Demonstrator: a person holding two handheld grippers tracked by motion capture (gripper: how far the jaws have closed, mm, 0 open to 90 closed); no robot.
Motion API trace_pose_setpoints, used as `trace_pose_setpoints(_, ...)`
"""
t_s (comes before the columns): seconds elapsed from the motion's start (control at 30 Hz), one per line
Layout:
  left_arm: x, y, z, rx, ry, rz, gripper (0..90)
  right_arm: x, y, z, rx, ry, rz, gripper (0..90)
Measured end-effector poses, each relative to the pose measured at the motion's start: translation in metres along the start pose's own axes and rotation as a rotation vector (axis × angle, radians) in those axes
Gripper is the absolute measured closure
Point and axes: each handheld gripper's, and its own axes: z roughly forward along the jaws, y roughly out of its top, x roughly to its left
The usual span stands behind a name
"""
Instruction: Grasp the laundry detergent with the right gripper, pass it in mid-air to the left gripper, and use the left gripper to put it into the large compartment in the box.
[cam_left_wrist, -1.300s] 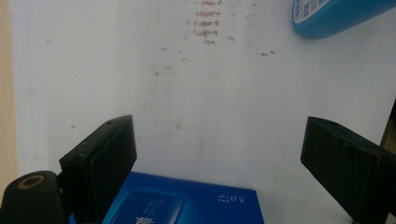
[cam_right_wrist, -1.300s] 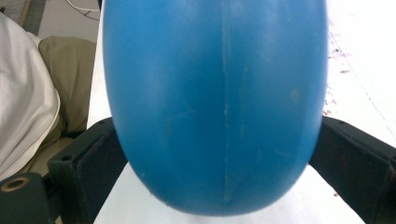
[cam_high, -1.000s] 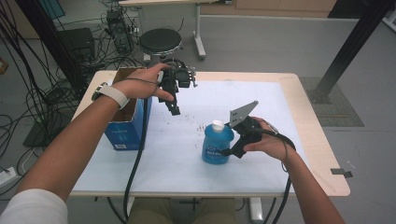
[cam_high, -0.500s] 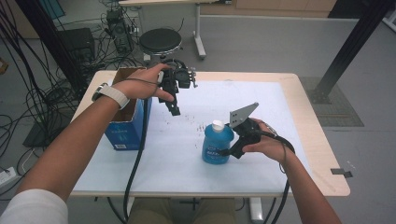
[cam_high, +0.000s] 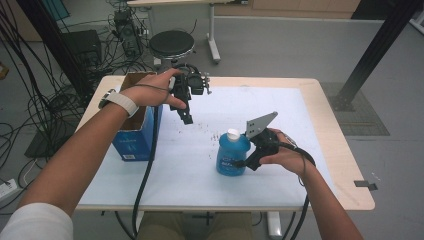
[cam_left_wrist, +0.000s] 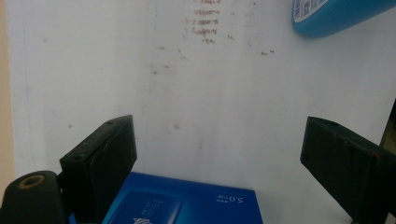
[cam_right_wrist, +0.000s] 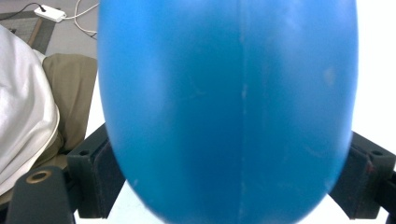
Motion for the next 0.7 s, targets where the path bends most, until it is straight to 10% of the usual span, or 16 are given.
trace_pose_setpoints(0.7,-0.0001,0.0002,0.0008,0.002,-0.001,0.0,11.2,0.0012,-0.004,0.0038,-0.037,0.021,0.001,19.3)
